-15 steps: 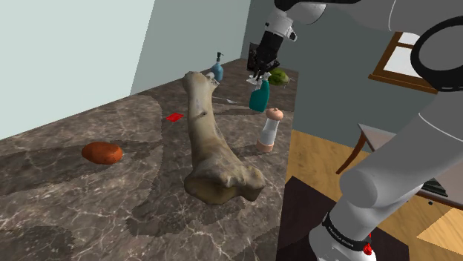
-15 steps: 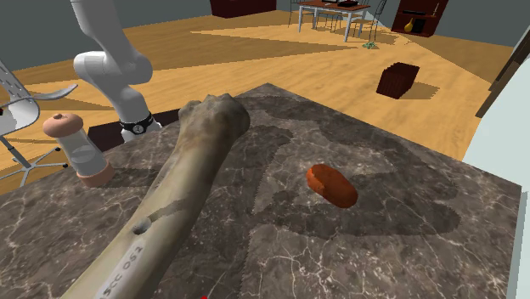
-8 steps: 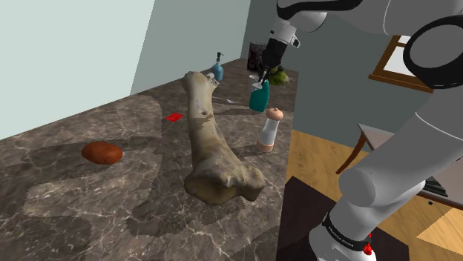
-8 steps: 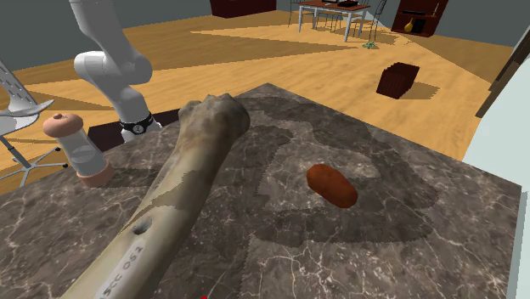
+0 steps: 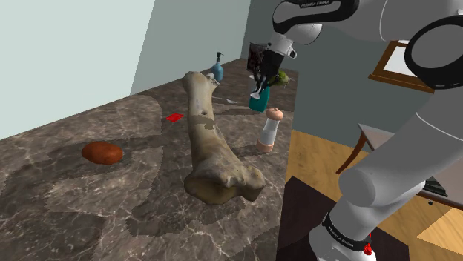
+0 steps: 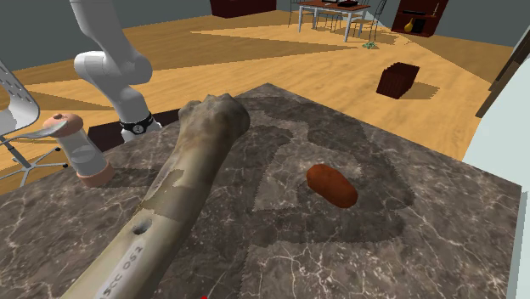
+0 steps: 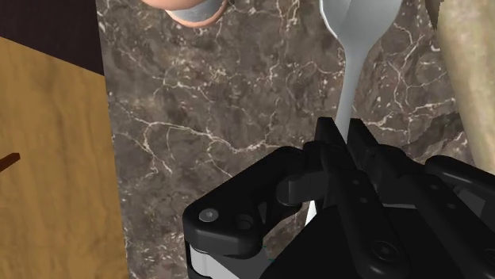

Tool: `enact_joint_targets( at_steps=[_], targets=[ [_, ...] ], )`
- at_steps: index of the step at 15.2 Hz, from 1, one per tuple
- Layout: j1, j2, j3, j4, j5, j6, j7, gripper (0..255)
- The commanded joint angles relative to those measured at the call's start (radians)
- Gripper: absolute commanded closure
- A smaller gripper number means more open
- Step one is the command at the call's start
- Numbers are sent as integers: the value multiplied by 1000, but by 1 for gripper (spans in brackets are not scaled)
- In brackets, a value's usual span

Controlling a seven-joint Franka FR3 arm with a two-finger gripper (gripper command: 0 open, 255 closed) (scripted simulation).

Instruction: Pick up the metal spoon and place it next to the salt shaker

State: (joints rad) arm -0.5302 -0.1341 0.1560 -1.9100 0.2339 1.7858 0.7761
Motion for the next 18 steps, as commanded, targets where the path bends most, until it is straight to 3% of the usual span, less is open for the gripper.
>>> enact_joint_targets(
  at_steps=[1, 18],
  targets=[
    [1, 1, 2, -26, 1, 28, -3, 255],
    [7, 39, 10, -213, 16, 249, -44, 255]
  ],
)
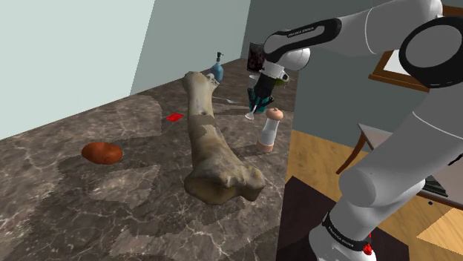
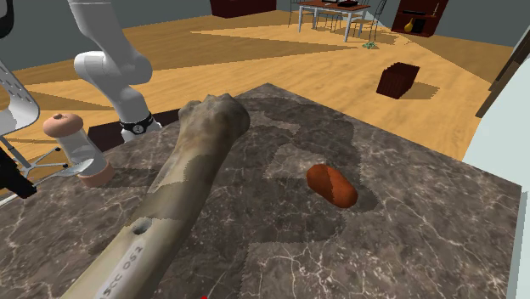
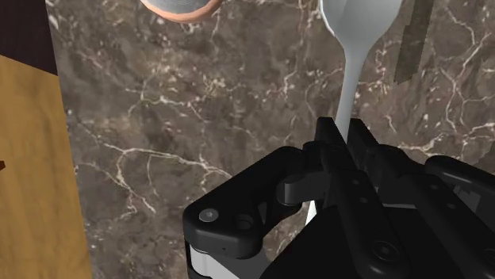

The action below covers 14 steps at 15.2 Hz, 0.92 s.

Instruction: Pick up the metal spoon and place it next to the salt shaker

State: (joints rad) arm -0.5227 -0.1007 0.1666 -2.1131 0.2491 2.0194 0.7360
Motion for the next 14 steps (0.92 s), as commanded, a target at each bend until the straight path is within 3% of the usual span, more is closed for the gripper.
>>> enact_joint_targets(
  at_steps=[1, 14],
  targets=[
    [0, 10, 0, -19, 2, 29, -7, 255],
    [6, 84, 7, -118, 15, 199, -38, 255]
  ],
)
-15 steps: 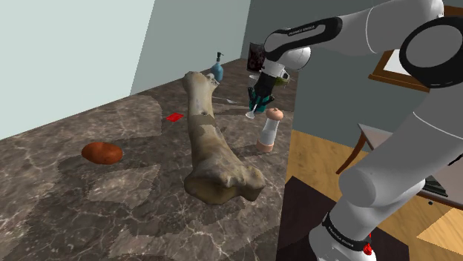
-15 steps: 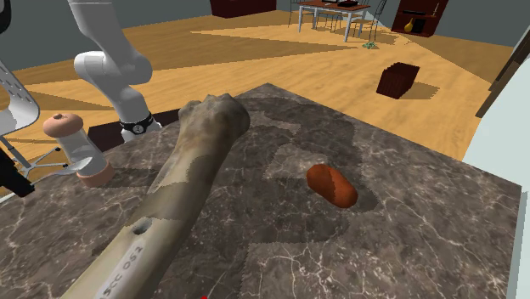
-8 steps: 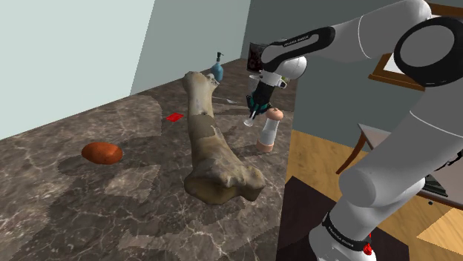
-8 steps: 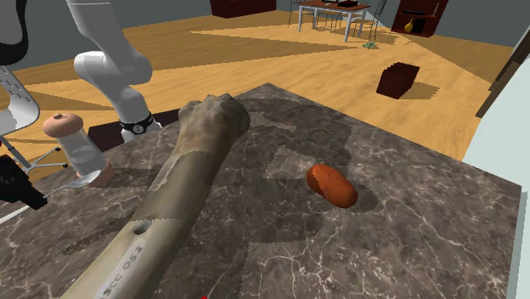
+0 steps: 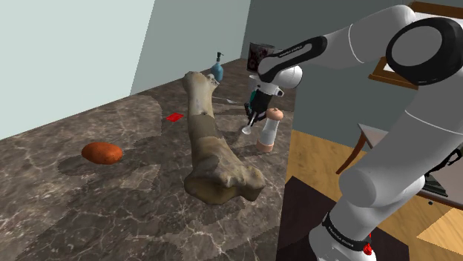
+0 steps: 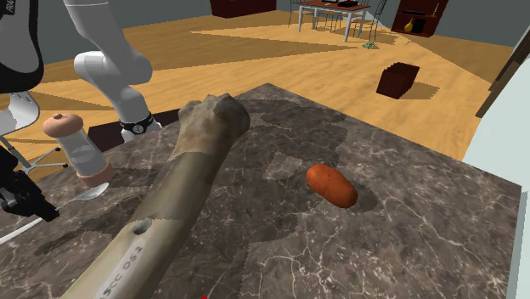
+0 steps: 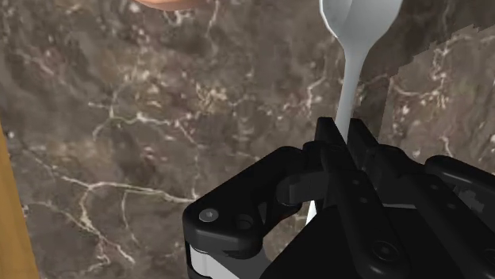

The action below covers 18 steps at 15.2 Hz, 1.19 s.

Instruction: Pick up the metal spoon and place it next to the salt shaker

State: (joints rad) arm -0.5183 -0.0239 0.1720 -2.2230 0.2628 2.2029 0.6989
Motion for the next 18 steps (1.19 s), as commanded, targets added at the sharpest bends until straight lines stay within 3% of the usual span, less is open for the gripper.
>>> enact_joint_targets(
  at_steps=[1, 10, 11, 16, 18],
  targets=[
    [2, 14, 2, -14, 3, 29, -4, 255],
    [3, 24, 3, -23, 4, 47, -7, 255],
    [3, 24, 3, -23, 4, 47, -7, 0],
    [3, 24, 3, -23, 4, 47, -7, 0],
    [-5, -11, -5, 7, -1, -19, -5, 0]
  ],
)
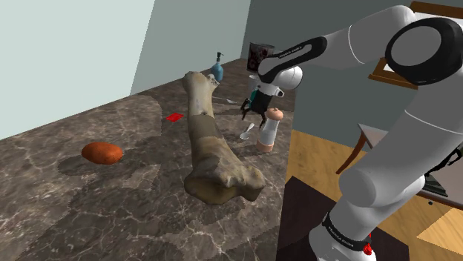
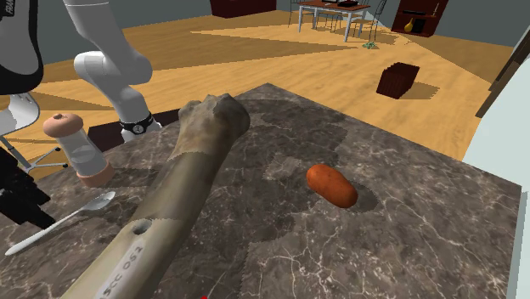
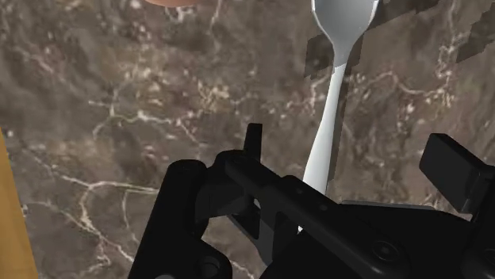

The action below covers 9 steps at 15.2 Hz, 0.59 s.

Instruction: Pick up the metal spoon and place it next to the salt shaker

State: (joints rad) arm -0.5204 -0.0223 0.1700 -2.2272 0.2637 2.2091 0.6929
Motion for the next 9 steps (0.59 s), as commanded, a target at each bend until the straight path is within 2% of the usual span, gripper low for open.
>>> enact_joint_targets(
  at_steps=[1, 2, 9],
  targets=[
    [-7, -29, -7, 28, -5, -59, 2, 0],
    [-9, -40, -10, 42, -7, -85, 3, 0],
    [-9, -40, -10, 42, -7, -85, 3, 0]
  ],
)
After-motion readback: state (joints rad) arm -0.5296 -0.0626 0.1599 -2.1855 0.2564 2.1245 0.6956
